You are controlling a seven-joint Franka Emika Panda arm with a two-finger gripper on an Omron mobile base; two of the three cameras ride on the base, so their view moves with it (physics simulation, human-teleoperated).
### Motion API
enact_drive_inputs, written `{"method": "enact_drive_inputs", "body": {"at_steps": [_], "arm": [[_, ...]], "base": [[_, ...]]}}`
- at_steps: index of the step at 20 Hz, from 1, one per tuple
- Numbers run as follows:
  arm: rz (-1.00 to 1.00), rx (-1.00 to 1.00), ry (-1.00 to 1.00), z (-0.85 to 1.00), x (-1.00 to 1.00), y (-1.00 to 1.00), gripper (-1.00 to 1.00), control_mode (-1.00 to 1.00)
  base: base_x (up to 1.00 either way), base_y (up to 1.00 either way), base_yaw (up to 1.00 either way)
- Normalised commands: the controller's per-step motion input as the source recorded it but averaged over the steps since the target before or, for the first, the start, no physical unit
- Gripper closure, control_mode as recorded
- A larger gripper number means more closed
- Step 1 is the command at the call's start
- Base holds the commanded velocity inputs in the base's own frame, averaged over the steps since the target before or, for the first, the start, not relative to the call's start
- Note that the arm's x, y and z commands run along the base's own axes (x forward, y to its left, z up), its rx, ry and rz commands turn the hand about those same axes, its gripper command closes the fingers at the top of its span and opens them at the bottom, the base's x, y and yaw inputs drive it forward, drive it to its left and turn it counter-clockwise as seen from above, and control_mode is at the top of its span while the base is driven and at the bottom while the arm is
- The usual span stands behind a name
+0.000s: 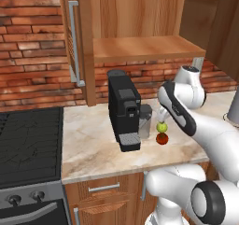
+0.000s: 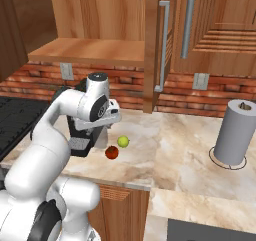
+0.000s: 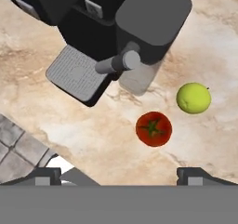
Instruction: Pick the pear, tomato from the counter and place them in the cabinet. Then close the cabinet.
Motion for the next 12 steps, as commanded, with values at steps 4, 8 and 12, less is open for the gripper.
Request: {"method": "enact_drive_inputs", "body": {"at_steps": [4,8,12], "arm": [[-0.03,0.00,0.00,-0.50,0.00,-0.12,-1.00,-1.00],[-0.04,0.00,0.00,-0.51,0.14,-0.15,-1.00,-1.00],[-0.03,0.00,0.00,-0.52,0.19,-0.13,-1.00,-1.00]], "base": [[0.00,0.00,0.00],[0.00,0.00,0.00],[0.00,0.00,0.00]]}}
